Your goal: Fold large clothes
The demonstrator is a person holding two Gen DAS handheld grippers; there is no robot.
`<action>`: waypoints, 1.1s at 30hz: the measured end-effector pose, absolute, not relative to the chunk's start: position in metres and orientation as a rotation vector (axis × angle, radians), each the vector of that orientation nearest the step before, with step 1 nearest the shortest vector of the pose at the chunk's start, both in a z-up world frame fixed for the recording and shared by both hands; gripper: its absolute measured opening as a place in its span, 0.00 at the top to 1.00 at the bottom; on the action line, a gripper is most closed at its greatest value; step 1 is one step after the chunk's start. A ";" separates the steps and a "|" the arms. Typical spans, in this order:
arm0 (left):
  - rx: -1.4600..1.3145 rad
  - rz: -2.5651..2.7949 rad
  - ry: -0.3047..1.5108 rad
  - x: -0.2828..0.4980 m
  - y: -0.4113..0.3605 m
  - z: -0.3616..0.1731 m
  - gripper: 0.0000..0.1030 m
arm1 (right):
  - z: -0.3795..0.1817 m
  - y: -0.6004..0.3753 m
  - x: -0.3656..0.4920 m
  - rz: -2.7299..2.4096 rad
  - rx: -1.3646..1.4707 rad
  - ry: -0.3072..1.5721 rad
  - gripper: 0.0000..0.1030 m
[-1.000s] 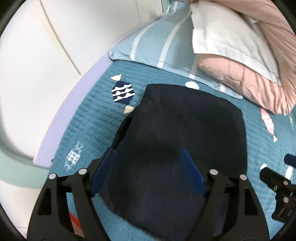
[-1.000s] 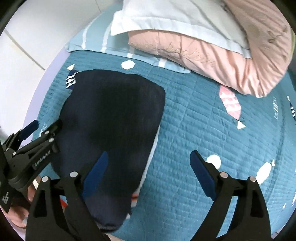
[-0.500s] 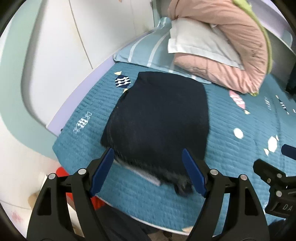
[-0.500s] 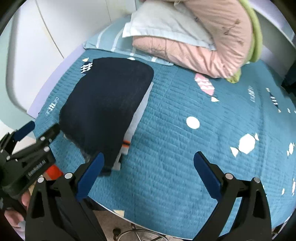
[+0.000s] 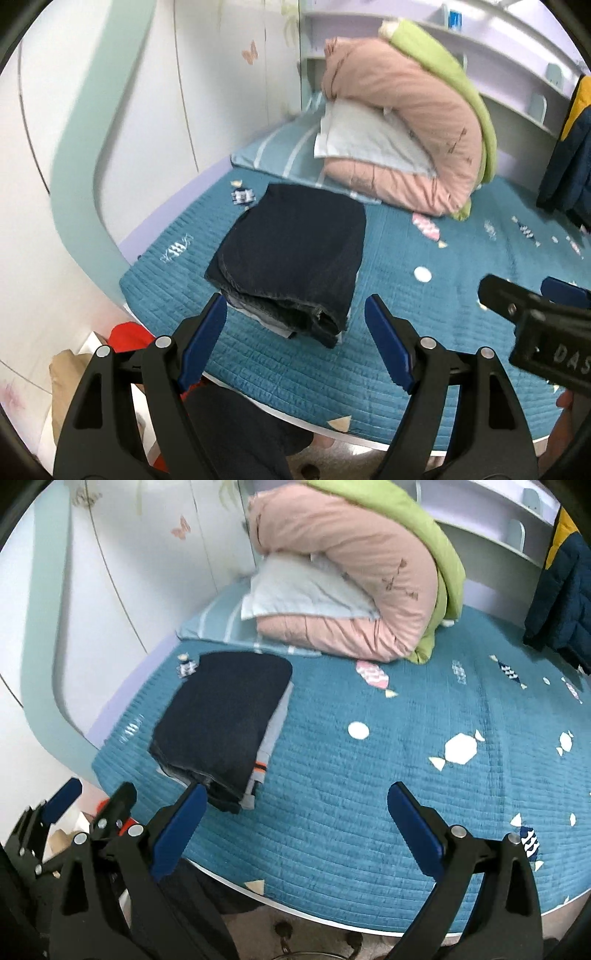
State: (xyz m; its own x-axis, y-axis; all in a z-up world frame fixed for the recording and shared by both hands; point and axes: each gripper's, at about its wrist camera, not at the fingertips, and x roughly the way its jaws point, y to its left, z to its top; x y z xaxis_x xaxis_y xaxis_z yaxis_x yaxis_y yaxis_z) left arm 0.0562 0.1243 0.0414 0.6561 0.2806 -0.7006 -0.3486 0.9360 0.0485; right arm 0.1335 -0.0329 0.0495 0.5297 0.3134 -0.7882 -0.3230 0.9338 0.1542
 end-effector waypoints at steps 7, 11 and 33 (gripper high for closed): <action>-0.102 0.364 0.670 0.034 0.106 0.075 0.24 | 0.089 -0.040 0.122 0.432 -0.004 0.795 0.08; -0.093 0.361 0.621 0.027 0.099 0.091 0.18 | 0.106 -0.051 0.103 0.456 0.015 0.690 0.07; -0.061 0.318 0.657 0.043 0.062 0.058 0.15 | 0.061 -0.105 0.108 0.449 0.065 0.604 0.07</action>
